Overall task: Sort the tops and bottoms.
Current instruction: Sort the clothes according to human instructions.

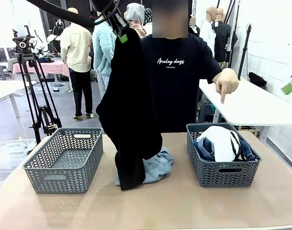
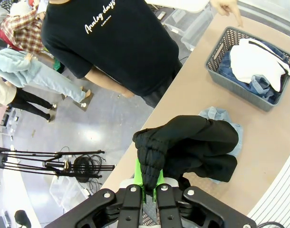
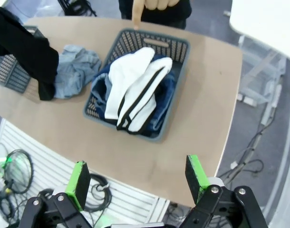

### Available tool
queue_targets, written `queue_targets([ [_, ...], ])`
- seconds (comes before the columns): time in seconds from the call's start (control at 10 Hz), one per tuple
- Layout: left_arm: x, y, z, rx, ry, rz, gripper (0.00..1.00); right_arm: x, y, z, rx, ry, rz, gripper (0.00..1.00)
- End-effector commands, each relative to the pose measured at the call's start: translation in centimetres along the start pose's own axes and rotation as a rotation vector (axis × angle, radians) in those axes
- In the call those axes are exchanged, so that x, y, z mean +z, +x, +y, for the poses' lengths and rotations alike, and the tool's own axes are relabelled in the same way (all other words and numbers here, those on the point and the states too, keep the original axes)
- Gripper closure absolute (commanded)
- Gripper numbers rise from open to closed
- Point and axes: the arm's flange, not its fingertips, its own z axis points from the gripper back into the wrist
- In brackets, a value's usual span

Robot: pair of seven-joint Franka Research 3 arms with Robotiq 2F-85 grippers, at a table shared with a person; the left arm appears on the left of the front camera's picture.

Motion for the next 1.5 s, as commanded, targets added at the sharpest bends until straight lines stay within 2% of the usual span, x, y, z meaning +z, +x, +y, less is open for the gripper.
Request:
queue_targets([
  [0.0, 0.5, -0.1, 0.2, 0.000, 0.007, -0.005, 1.00, -1.1, -0.2, -1.2, 0.001, 0.084, 0.023, 0.00],
  [0.1, 0.5, -0.1, 0.2, 0.000, 0.007, -0.005, 1.00, -2.5, 0.2, -1.6, -0.010, 0.142, 0.005, 0.00],
  [0.2, 0.0, 0.0, 0.0, 0.000, 0.000, 0.000, 1.00, 0.0, -0.7, -0.9, -0.011, 0.030, 0.009, 0.00],
  [0.3, 1.4, 2.7, 0.6, 0.040, 0.008, -0.099, 1.00, 0.0, -0.7, -0.9, -0.011, 0.030, 0.009, 0.00],
  [0.4, 3.0, 6.9, 0.7, 0.037, 0.006, -0.229, 1.00, 0.0, -0.7, -0.9, -0.011, 0.030, 0.009, 0.00],
  [0.5, 4.0, 10.3, 0.2, -0.010, -0.011, -0.316, 1.00, 0.0, -0.7, -0.9, -0.011, 0.030, 0.009, 0.00],
  [0.7, 4.9, 15.4, -1.1, -0.073, -0.055, -0.410, 1.00, 0.0, -0.7, -0.9, -0.011, 0.030, 0.009, 0.00],
  [0.9, 5.2, 18.5, -2.1, -0.063, -0.125, -0.465, 1.00, 0.0, -0.7, -0.9, -0.011, 0.030, 0.009, 0.00],
  [1.0, 5.8, 18.0, -1.6, -0.030, -0.047, -0.444, 1.00, 0.0, -0.7, -0.9, -0.011, 0.030, 0.009, 0.00],
  [1.1, 4.5, 14.7, -3.2, -0.055, -0.098, -0.445, 1.00, 0.0, -0.7, -0.9, -0.011, 0.030, 0.009, 0.00],
  [1.4, 4.5, 14.7, -3.2, -0.055, -0.098, -0.445, 1.00, 0.0, -0.7, -0.9, -0.011, 0.030, 0.009, 0.00],
])
